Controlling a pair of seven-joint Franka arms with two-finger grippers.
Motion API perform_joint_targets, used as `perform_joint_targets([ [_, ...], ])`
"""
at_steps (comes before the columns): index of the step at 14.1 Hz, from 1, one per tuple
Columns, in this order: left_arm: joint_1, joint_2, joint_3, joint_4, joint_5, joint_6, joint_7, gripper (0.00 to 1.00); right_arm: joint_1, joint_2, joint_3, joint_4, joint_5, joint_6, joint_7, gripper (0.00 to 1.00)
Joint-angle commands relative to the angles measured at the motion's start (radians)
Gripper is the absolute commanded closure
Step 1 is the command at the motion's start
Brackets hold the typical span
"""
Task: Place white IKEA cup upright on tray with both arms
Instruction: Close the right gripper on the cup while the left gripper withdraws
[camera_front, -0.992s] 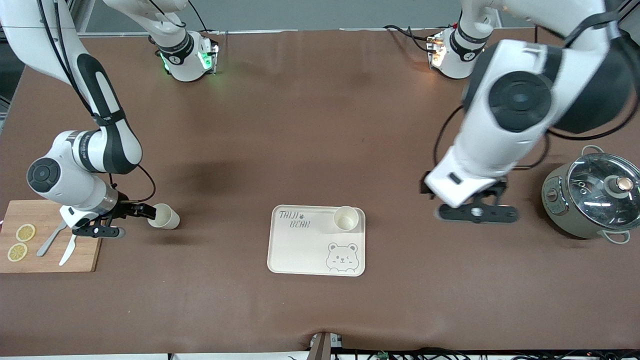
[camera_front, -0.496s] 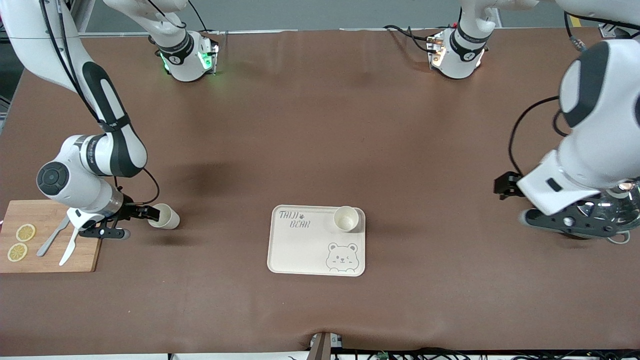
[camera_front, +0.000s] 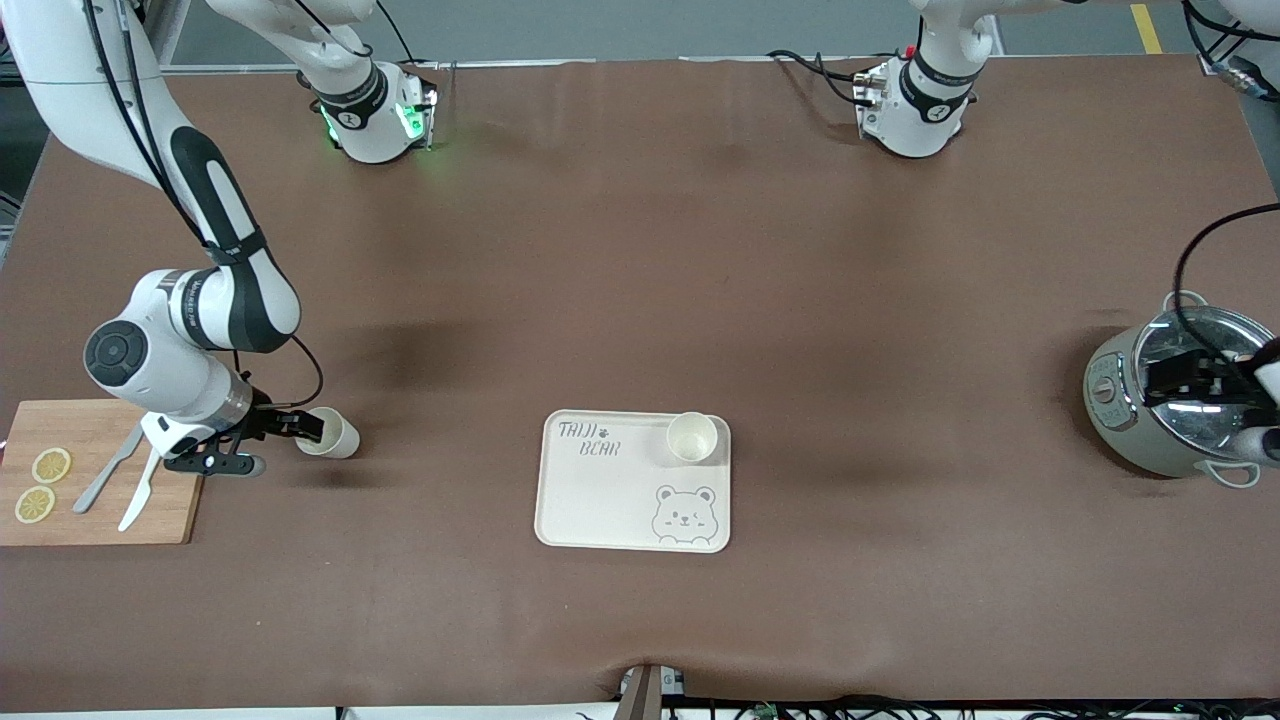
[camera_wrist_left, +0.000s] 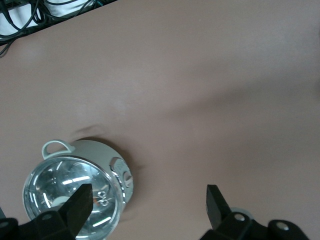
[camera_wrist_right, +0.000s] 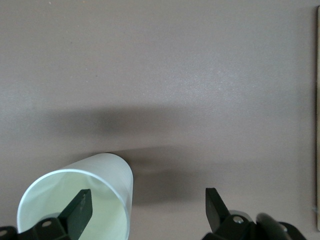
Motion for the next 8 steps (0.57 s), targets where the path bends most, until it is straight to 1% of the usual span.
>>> perform_joint_targets([
  [1, 0.031, -0.014, -0.001, -0.038, -0.029, 0.045, 0.047, 0.0, -0.003, 0.008, 0.006, -0.009, -0.006, 0.032, 0.009, 0.0],
  [4, 0.033, -0.012, -0.001, -0.067, -0.034, 0.089, 0.039, 0.0, -0.002, 0.008, 0.006, -0.009, -0.006, 0.032, 0.01, 0.0],
  [5, 0.031, -0.012, 0.0, -0.074, -0.042, 0.096, 0.027, 0.0, 0.0, 0.008, 0.006, -0.009, -0.006, 0.032, 0.01, 0.08],
  [6, 0.03, -0.012, 0.0, -0.078, -0.052, 0.1, 0.01, 0.0, 0.0, 0.008, 0.006, -0.007, -0.006, 0.027, 0.014, 0.28],
  [8, 0.019, -0.02, -0.001, -0.1, -0.068, 0.11, -0.057, 0.0, 0.0, 0.007, 0.006, -0.006, -0.006, 0.018, 0.024, 0.61],
])
